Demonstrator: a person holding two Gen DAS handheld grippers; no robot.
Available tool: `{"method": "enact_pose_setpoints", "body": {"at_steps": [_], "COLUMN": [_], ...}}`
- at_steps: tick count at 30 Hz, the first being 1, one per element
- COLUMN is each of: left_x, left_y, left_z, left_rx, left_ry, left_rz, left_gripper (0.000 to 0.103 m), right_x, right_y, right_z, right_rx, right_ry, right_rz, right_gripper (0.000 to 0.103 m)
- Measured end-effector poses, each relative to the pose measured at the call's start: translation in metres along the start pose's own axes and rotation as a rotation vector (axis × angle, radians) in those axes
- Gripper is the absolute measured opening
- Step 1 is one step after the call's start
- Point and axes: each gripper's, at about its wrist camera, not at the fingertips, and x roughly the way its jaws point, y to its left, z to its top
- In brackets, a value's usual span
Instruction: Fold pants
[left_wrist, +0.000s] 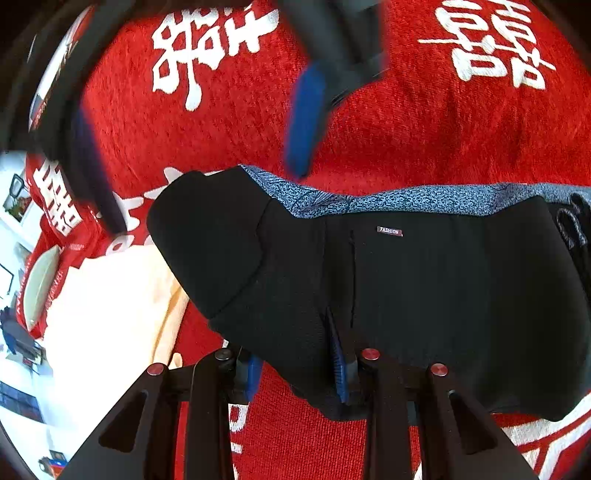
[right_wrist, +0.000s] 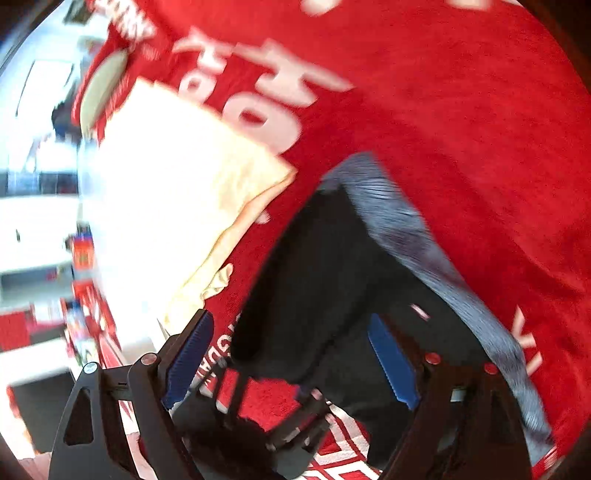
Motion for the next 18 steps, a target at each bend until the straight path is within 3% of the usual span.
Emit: {"method": "enact_pose_setpoints", "body": {"at_steps": [3, 5, 6, 7, 14, 18], "left_x": [-0.003, -0.004, -0.004, -0.006, -0.040, -0.076], "left_y": [-0.002, -0.004, -0.005, -0.006, -0.009, -0.012], "left_z": [0.000, 0.001, 0.001, 0.001, 0.011, 0.026], "left_rx": [0.017, 0.023, 0.024, 0.027, 0.055, 0.022], "left_ry": [-0.014, -0.014, -0.005, -0.012, -0.111, -0.167], "left_rz": [0.011, 0.014, 0.012, 0.013, -0.034, -0.147], "left_gripper": [0.032, 0.032, 0.032, 0.032, 0.032, 0.033], "right_x": [0.026, 0.041, 0.046, 0.047, -0.002, -0.042], "right_y": [0.012, 0.011, 0.008, 0.004, -0.021, -0.047], "right_z": [0.013, 0.017, 0.016, 0.015, -0.026, -0.060], "right_rx": [-0.033, -0.027, -0.014, 0.002, 0.030, 0.079], "right_ry": [0.079, 0.134, 0.162, 0.160, -0.031, -0.154], "right_rz": [-0.054, -0.053, -0.059, -0.065, 0.052, 0.152], "right_gripper": [0.087, 0.061, 0.030, 0.018, 0.016, 0.016]}}
